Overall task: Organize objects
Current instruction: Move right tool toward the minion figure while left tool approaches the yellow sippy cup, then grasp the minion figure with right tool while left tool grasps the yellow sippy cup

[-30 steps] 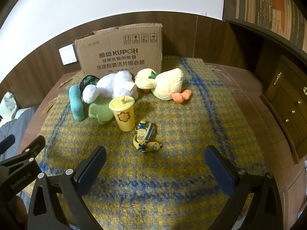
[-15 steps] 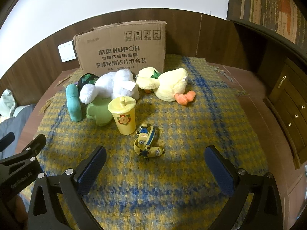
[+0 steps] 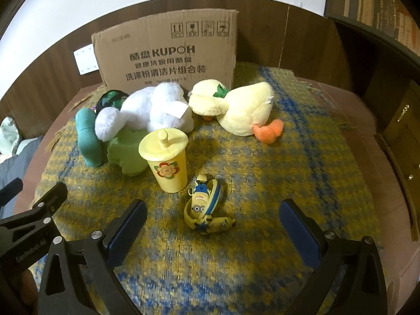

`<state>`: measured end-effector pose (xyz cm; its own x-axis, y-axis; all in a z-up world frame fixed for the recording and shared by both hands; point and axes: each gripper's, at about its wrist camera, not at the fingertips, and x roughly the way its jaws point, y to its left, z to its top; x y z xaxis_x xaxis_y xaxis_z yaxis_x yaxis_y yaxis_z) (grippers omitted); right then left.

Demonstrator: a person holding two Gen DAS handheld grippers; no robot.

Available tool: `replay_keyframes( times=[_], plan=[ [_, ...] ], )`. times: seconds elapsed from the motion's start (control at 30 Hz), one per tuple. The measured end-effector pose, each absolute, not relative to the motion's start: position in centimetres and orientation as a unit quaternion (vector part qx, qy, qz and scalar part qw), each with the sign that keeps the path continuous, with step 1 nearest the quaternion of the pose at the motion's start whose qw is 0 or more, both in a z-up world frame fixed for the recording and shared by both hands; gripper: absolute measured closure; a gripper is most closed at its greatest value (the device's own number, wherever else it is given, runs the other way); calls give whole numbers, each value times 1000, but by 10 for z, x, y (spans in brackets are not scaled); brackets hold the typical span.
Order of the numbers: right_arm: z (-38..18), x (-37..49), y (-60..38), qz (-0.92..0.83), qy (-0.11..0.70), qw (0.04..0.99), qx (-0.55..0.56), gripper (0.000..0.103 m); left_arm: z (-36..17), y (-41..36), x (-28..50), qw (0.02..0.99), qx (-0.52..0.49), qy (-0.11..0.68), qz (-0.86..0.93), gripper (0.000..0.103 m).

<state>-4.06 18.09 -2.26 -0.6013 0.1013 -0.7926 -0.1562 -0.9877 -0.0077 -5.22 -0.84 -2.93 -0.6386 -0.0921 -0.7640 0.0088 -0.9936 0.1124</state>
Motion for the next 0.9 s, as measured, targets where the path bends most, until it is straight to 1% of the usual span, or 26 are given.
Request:
replay_keyframes(
  times=[0.17,0.23,0.33,0.4,0.43,0.47,0.6,0.77,0.9],
  plan=[
    [-28,-52,180,891,31,71,-448,7,-33,-9,-62,27,428,-49,-902,0],
    [-31,-56,179,888,31,69,-454,11,-35,-9,-65,26,430,-50,-901,0],
    [-38,-62,177,881,32,61,-468,21,-39,-9,-69,23,436,-48,-899,0],
    [-42,-66,177,877,35,56,-477,39,-41,-9,-72,21,438,-47,-897,0],
    [-44,-67,178,874,39,54,-481,44,-41,-9,-72,20,439,-47,-897,0],
    [-46,-68,179,873,42,52,-484,52,-42,-9,-73,18,440,-46,-896,0],
    [-46,-68,180,875,46,45,-481,72,-42,-6,-73,12,440,-47,-896,0],
    [-44,-60,184,880,53,37,-471,76,-39,3,-69,-2,435,-51,-899,0],
    [-38,-53,192,885,57,41,-460,76,-35,17,-63,-20,427,-54,-902,0]
  ],
)
